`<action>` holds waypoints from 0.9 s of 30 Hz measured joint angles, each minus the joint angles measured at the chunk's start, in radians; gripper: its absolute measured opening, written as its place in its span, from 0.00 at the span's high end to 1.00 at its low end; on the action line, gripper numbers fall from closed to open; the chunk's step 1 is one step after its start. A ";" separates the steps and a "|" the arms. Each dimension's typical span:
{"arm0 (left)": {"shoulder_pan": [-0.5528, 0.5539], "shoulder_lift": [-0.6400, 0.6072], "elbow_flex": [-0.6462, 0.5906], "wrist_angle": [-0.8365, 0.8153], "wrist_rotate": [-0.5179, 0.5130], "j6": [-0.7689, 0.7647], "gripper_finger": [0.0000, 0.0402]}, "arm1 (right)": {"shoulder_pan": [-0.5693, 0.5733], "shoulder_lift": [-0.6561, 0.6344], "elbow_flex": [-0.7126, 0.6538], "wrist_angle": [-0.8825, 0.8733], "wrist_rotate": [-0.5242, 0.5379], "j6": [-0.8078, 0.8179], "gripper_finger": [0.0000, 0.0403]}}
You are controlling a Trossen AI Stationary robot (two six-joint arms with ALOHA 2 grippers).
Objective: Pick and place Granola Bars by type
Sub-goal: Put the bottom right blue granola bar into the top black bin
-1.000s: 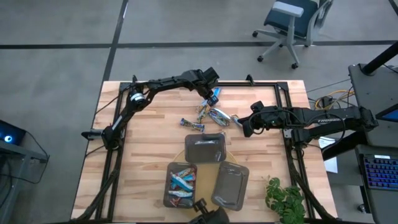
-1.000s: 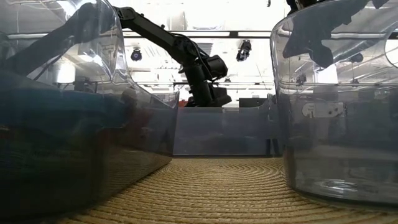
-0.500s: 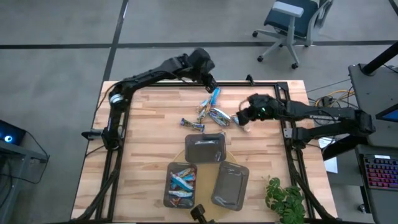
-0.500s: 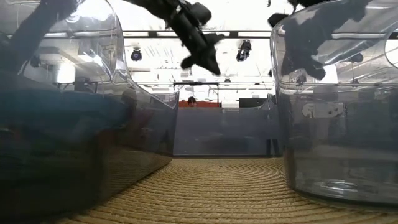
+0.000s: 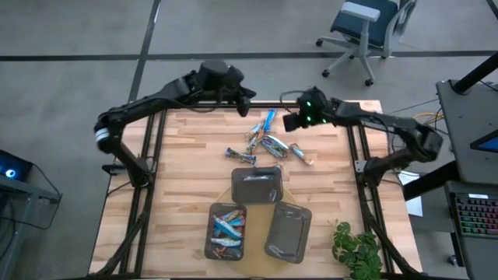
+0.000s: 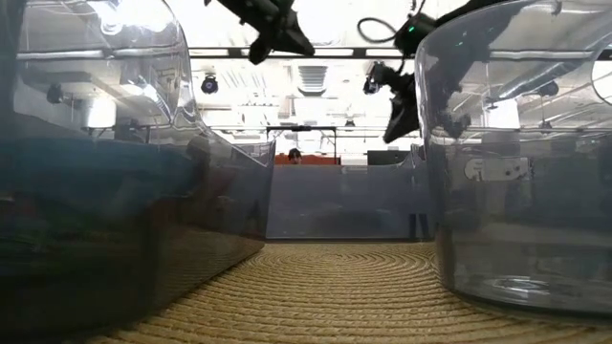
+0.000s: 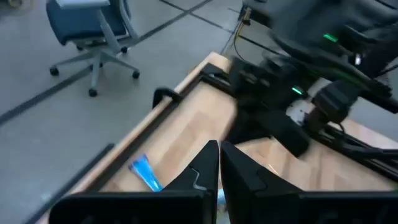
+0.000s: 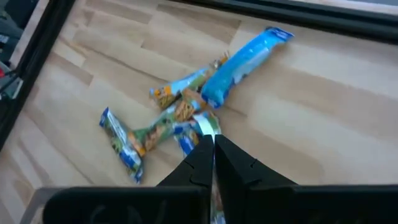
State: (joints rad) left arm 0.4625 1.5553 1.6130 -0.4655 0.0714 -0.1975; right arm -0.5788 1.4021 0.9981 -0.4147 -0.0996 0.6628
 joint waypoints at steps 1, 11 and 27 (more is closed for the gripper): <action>-0.001 -0.027 -0.039 0.018 0.000 -0.018 1.00 | -0.018 0.034 0.030 -0.004 -0.030 -0.019 0.98; -0.001 -0.257 -0.325 0.099 -0.049 -0.125 1.00 | -0.185 0.370 0.450 -0.380 -0.103 -0.242 0.98; 0.000 -0.316 -0.377 0.134 -0.090 -0.131 1.00 | -0.212 0.876 1.064 -0.813 -0.108 -0.364 0.98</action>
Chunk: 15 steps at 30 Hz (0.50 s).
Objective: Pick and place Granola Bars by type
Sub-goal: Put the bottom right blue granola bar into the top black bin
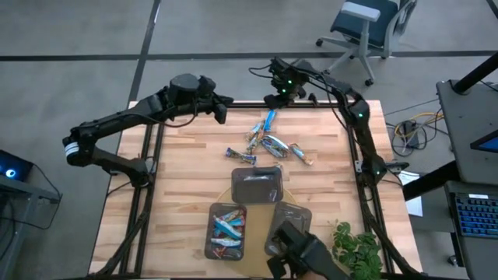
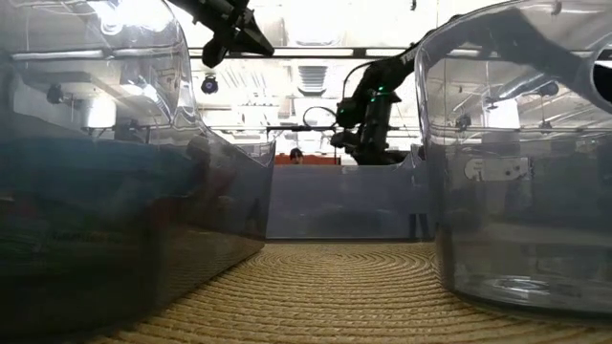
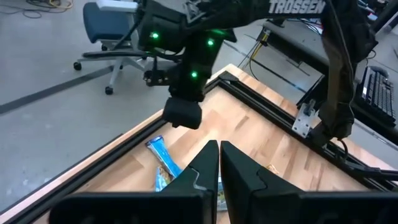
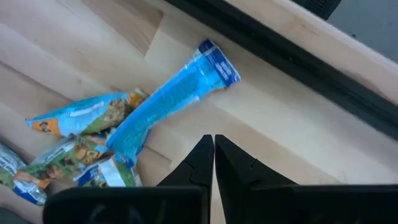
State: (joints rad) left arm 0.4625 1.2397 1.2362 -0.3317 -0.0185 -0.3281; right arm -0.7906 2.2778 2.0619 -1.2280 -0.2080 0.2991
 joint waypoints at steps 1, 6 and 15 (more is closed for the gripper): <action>0.000 0.001 0.000 0.000 0.000 -0.004 1.00 | 0.000 0.022 0.035 -0.020 0.000 -0.007 0.98; 0.000 0.001 0.000 0.000 -0.001 -0.005 1.00 | -0.003 0.083 0.152 -0.065 -0.003 -0.024 0.98; 0.000 0.006 0.000 0.001 -0.009 -0.005 1.00 | 0.001 0.109 0.175 -0.136 -0.043 -0.038 0.98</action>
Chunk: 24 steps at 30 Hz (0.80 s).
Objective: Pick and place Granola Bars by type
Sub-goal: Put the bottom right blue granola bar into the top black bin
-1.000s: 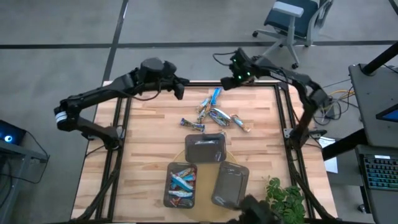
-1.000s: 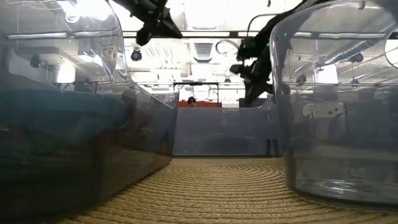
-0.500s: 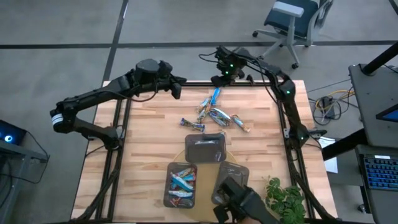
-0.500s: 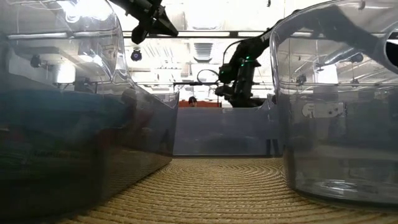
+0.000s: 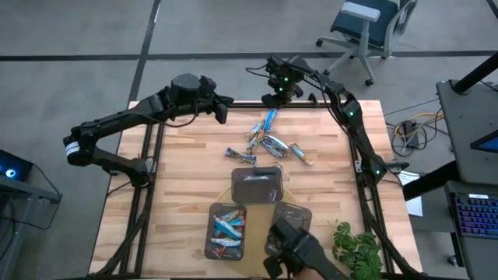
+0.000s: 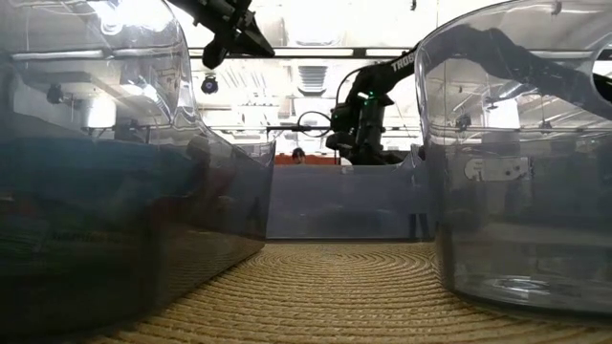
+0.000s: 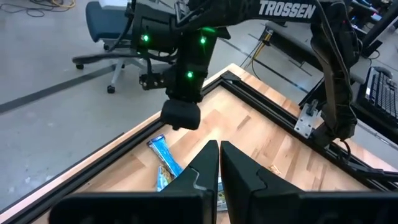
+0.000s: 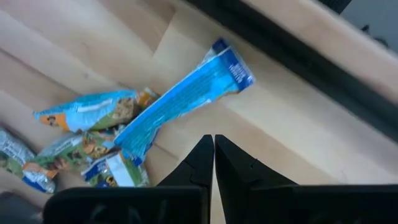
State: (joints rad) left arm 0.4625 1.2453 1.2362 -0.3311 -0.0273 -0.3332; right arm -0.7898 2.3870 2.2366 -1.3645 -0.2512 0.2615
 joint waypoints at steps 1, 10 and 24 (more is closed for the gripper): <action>0.000 0.000 0.000 0.001 -0.001 0.000 1.00 | 0.003 -0.001 -0.006 -0.003 -0.001 0.000 0.98; -0.001 0.000 0.000 0.001 -0.001 -0.006 1.00 | 0.008 -0.001 -0.018 0.000 -0.003 0.005 0.98; -0.001 0.000 0.000 0.001 -0.001 -0.008 1.00 | -0.006 0.000 -0.071 0.037 0.014 0.001 0.98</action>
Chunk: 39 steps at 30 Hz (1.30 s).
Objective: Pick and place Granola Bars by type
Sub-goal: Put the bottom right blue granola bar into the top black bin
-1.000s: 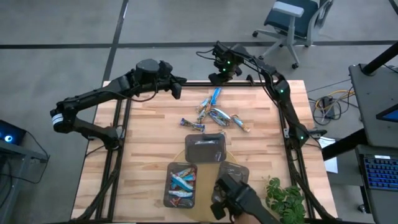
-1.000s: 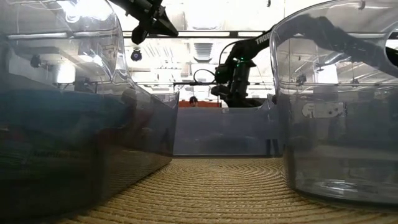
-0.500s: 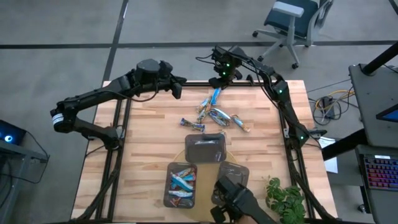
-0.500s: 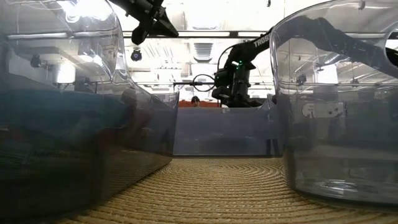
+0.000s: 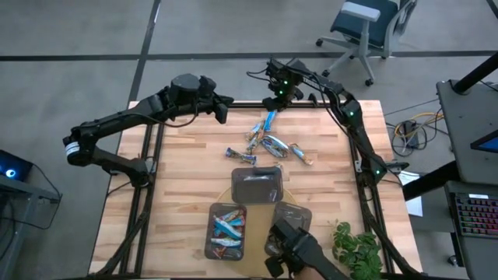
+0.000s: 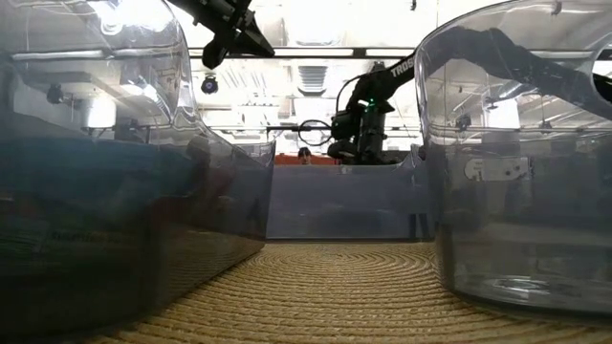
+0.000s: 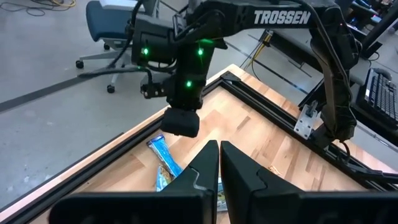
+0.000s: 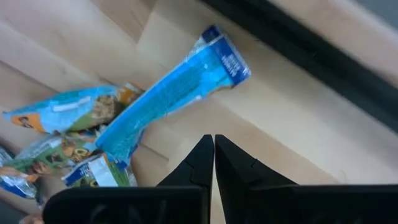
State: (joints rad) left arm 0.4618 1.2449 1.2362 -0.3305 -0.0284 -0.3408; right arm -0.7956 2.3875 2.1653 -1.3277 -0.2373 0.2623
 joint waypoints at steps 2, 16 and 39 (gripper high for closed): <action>0.000 0.000 0.000 0.000 0.000 0.000 1.00 | 0.000 0.000 -0.021 0.000 -0.007 0.001 0.98; 0.000 0.000 0.000 0.000 0.000 -0.005 1.00 | -0.001 0.002 0.002 -0.001 -0.008 -0.011 0.98; 0.001 0.000 0.000 -0.008 0.001 0.005 1.00 | 0.090 -0.044 0.071 -0.054 -0.150 -0.793 0.98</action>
State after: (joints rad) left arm 0.4625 1.2449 1.2366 -0.3389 -0.0276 -0.3361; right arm -0.7052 2.3431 2.2367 -1.3816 -0.3870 -0.5307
